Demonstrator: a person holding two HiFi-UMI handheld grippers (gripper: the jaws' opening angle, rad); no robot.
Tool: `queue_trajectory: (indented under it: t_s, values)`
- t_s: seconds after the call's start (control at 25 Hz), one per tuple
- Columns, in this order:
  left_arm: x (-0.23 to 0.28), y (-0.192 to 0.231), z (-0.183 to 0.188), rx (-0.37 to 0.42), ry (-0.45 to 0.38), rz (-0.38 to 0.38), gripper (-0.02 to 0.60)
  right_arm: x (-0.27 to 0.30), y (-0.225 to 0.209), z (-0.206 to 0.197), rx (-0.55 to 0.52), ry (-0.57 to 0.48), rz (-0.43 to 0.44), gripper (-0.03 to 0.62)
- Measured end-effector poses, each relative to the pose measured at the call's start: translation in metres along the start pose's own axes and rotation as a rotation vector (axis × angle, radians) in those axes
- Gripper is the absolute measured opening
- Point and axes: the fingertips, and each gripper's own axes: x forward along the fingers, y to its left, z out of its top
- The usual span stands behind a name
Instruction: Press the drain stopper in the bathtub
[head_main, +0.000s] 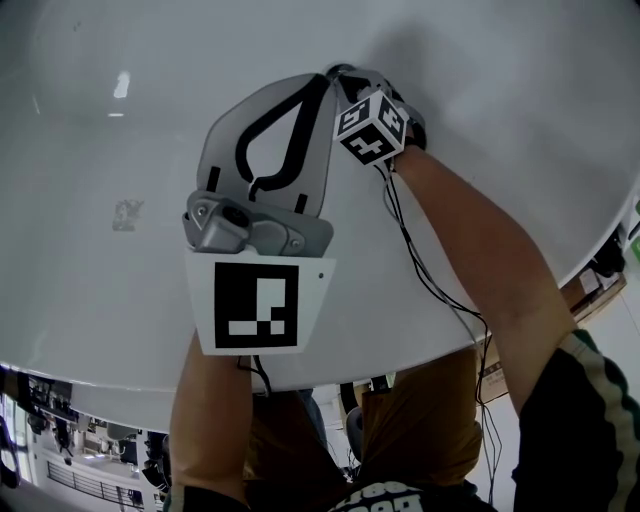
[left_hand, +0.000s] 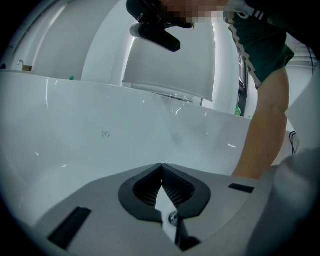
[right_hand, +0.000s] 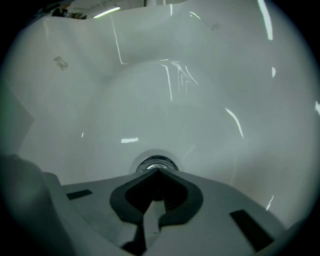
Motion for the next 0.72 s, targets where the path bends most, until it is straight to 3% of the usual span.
queue_trajectory:
  t_s: [0.2,0.72]
  values:
    - [0.0018,-0.0010,0.0023,0.011,-0.008,0.003,0.003,0.0032,0.0012,-0.0029,-0.052,0.035,-0.055,0.006]
    - [0.0044,0.0020,0.0011,0.007,-0.008,0.001,0.003,0.0017,-0.0044,-0.0003,-0.009,0.016,0.002,0.009]
